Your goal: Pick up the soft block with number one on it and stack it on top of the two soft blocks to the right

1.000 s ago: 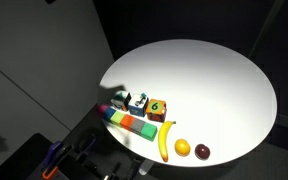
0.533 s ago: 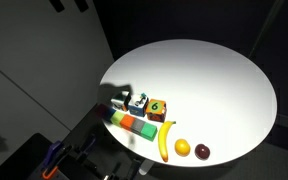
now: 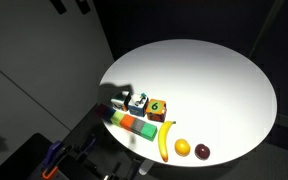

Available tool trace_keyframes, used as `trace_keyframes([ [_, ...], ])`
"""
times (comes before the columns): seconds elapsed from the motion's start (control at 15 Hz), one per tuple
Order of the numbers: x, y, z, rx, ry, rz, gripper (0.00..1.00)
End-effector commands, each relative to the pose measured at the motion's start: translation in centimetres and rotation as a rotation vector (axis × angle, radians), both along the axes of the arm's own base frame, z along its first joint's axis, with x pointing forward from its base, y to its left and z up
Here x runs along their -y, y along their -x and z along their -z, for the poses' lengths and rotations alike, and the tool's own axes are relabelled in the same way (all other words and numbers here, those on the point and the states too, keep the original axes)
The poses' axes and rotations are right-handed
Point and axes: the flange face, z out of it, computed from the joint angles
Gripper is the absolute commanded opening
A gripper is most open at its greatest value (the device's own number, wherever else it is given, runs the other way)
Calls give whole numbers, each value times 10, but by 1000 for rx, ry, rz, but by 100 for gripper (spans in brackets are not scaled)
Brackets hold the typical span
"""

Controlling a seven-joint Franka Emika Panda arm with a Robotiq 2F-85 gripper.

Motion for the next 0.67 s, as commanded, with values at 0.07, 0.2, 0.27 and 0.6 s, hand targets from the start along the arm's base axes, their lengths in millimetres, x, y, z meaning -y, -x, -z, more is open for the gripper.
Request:
trace_keyframes([
  [0.07,0,0,-1,-1,0,0,100],
  [0.2,1,0,4,-7,-3,3,100],
  [0.27,2,-1,7,-14,-5,5,100],
  [0.6,4,-3,39,-51,-8,1,100],
])
